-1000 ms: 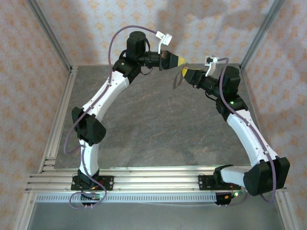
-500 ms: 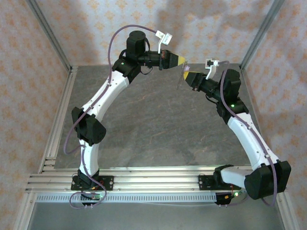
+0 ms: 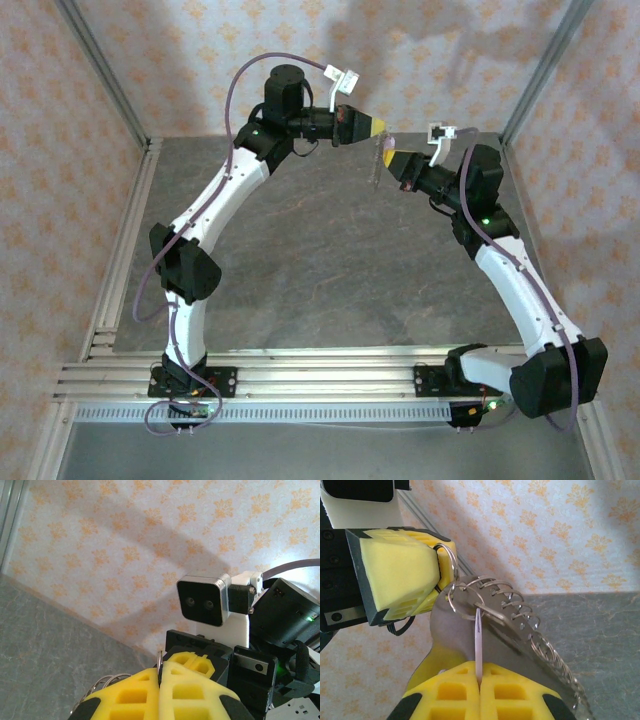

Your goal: Put the keys on the keyring

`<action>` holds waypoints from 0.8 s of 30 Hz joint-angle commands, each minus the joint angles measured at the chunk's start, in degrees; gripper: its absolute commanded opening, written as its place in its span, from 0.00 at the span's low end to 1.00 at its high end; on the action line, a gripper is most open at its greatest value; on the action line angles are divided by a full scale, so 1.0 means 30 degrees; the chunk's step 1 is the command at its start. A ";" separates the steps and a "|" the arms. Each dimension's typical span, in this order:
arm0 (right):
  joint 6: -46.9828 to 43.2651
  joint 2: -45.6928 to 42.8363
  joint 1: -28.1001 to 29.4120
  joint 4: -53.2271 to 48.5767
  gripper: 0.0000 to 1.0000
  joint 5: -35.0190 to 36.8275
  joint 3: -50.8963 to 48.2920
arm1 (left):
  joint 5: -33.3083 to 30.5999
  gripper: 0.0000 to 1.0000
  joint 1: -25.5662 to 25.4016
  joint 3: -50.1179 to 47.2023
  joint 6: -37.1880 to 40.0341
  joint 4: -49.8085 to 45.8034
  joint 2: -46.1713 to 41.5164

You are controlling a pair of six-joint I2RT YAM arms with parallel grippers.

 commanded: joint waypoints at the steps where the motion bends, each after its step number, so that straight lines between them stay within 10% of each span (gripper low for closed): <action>1: -0.0507 -0.0665 -0.0063 -0.0478 0.00 0.0151 0.0415 | -0.0250 0.00 -0.0080 0.0743 0.1053 -0.0536 -0.0100; 24: -0.2469 0.0705 -0.0242 -0.4166 0.00 0.1190 0.3570 | 0.0294 0.00 -0.0174 0.1080 0.2947 -0.2909 -0.0307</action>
